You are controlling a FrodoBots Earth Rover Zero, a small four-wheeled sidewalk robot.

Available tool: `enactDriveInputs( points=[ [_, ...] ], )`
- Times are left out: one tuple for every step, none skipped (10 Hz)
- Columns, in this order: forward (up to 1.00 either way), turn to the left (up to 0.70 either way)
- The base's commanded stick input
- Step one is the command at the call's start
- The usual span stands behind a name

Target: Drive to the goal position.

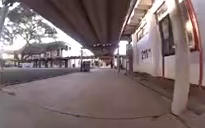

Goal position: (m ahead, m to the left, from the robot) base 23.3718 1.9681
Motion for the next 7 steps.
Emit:
enactDriveInputs(
  points=[
    [0.70, 0.00],
    [0.70, 0.00],
    [0.70, 0.00],
    [0.70, 0.00],
    [0.70, 0.00],
    [0.70, 0.00],
    [0.70, 0.00]
  ],
)
